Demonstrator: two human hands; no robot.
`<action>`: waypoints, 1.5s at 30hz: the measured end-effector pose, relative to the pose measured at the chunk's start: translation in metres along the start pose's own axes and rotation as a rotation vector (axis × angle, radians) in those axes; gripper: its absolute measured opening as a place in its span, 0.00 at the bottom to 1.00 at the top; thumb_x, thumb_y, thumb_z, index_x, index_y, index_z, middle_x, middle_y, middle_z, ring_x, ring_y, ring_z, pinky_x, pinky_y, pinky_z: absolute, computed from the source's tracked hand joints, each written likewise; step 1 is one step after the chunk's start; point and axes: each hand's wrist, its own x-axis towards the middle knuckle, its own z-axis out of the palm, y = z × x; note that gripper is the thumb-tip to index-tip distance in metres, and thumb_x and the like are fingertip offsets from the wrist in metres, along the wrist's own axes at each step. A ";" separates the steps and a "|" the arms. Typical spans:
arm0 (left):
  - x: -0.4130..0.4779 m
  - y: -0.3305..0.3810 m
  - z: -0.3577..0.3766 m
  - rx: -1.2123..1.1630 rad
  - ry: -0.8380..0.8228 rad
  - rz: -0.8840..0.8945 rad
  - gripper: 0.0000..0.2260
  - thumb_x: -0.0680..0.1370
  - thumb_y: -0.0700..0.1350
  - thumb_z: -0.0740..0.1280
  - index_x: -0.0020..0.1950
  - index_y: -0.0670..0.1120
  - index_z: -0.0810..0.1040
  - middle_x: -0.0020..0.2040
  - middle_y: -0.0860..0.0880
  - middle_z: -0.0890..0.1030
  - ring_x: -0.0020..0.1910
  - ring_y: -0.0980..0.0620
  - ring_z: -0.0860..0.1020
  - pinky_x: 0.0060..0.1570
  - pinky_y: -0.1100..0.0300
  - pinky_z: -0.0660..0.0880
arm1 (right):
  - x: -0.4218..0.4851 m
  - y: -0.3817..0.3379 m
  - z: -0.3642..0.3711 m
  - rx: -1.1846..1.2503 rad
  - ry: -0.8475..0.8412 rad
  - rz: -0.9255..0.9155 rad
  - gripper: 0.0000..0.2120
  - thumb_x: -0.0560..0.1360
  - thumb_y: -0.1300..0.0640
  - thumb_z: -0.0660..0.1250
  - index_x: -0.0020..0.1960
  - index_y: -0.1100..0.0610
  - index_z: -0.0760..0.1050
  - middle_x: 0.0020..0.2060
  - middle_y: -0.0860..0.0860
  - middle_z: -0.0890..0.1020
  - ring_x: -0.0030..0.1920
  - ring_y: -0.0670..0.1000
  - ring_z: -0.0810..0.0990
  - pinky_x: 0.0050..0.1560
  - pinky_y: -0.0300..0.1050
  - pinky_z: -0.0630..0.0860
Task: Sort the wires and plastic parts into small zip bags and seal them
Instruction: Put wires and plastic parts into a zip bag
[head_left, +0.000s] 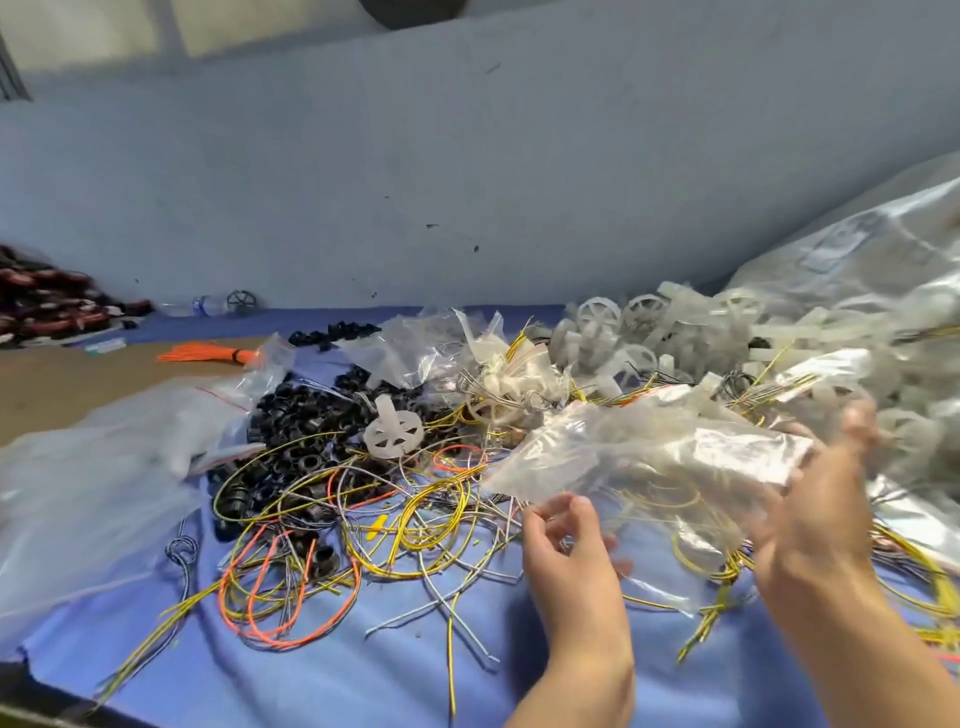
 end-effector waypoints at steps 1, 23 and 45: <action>-0.001 0.001 0.001 0.014 -0.023 -0.010 0.01 0.80 0.41 0.65 0.48 0.46 0.75 0.41 0.45 0.77 0.30 0.56 0.76 0.29 0.59 0.78 | -0.001 0.006 -0.002 -0.086 0.008 -0.032 0.17 0.79 0.38 0.59 0.52 0.51 0.75 0.52 0.52 0.82 0.45 0.50 0.84 0.45 0.51 0.80; 0.116 0.074 -0.086 1.106 0.115 0.653 0.13 0.79 0.47 0.61 0.63 0.51 0.76 0.62 0.45 0.72 0.61 0.45 0.72 0.54 0.57 0.68 | -0.014 0.026 -0.008 -1.389 -0.201 -0.877 0.17 0.75 0.59 0.66 0.63 0.56 0.76 0.52 0.57 0.78 0.50 0.62 0.77 0.52 0.59 0.74; 0.190 0.090 -0.113 1.357 -0.081 0.758 0.07 0.81 0.43 0.59 0.55 0.51 0.75 0.57 0.48 0.72 0.54 0.45 0.74 0.48 0.50 0.73 | -0.037 0.095 0.027 -1.427 -0.426 -0.515 0.13 0.79 0.51 0.58 0.60 0.53 0.74 0.54 0.50 0.75 0.58 0.54 0.74 0.55 0.47 0.70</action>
